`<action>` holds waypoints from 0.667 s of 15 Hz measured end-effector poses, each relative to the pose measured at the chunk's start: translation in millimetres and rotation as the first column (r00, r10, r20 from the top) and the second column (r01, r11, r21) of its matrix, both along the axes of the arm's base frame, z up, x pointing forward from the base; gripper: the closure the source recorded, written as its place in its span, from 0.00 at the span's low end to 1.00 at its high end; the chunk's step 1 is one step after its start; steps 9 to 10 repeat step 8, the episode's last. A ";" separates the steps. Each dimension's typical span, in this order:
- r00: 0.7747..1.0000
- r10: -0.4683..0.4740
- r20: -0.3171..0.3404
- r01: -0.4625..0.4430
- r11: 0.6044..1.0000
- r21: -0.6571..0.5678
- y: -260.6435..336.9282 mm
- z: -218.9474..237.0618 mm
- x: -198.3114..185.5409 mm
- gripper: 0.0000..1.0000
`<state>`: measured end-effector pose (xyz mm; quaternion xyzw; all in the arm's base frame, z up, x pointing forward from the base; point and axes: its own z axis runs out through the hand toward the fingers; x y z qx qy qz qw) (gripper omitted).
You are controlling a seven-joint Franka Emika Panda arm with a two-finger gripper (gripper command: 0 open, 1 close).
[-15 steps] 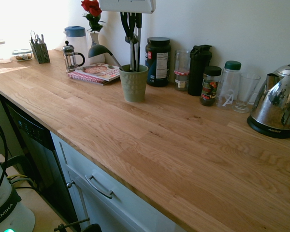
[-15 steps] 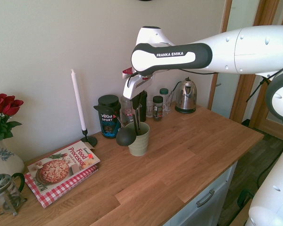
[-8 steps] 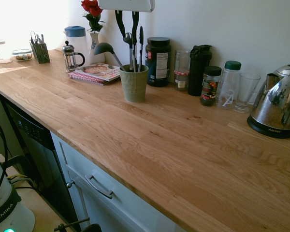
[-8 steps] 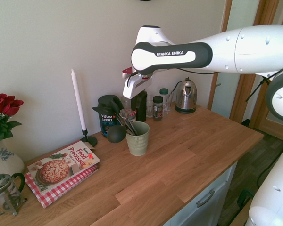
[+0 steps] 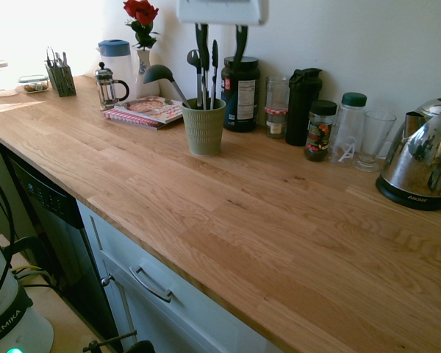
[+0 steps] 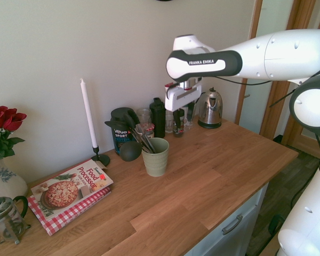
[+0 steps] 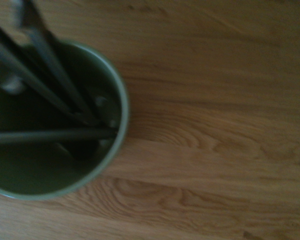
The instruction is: Put the tongs back in the holder
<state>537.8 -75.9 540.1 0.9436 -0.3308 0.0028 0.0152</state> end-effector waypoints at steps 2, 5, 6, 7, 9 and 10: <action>1.000 0.000 -0.022 0.000 1.000 0.007 -8.1 -24.2 -20.6 0.00; 1.000 0.012 -0.021 -0.011 1.000 0.016 1.5 -27.3 -72.5 0.00; 1.000 0.011 -0.018 -0.011 1.000 0.019 3.6 -24.5 -92.8 0.00; 1.000 0.015 -0.021 -0.014 0.999 0.030 6.3 -22.2 -112.5 0.00; 0.999 0.028 -0.025 -0.027 0.998 0.049 10.3 -19.2 -131.2 0.00; 0.999 0.028 -0.025 -0.027 0.998 0.049 10.3 -19.2 -131.2 0.00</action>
